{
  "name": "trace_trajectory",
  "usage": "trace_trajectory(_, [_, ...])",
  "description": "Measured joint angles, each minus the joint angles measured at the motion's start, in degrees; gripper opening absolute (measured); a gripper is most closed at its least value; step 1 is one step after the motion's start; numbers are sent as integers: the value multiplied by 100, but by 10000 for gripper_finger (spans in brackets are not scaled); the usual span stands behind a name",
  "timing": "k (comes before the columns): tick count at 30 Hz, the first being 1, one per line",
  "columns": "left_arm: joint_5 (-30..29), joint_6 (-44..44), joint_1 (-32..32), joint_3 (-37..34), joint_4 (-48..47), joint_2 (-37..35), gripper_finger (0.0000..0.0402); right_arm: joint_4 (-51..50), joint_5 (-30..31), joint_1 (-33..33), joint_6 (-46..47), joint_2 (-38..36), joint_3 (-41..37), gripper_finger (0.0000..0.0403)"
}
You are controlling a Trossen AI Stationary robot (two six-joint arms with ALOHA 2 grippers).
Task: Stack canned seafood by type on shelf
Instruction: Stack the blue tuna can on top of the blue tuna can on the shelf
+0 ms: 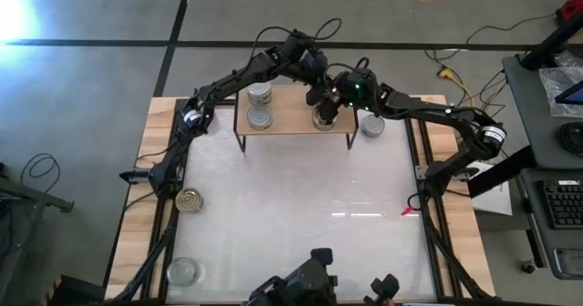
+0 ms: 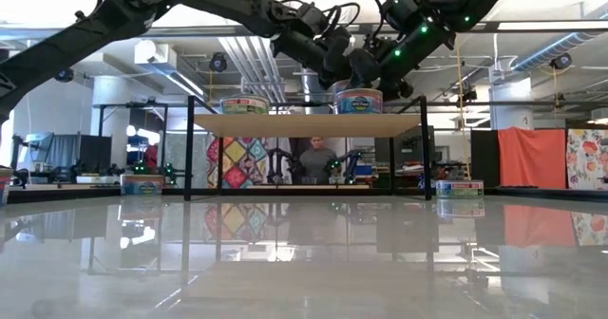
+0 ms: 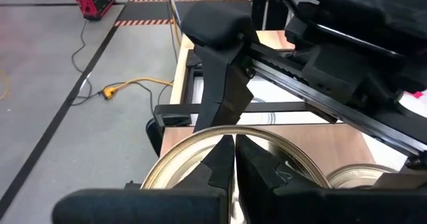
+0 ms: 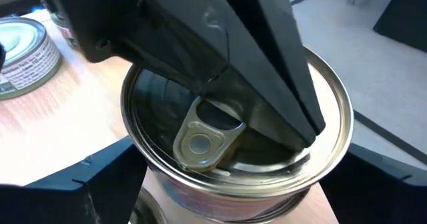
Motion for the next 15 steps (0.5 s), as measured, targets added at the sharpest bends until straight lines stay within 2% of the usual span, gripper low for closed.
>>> trace_trajectory(5, [-64, 21, 13, -9, -28, -2, 1, 77, -13, -76, -110, 4, -26, 396])
trace_trajectory(15, [-270, 100, 54, -11, -169, -15, 1, 138, 33, -91, -239, 2, -35, 399])
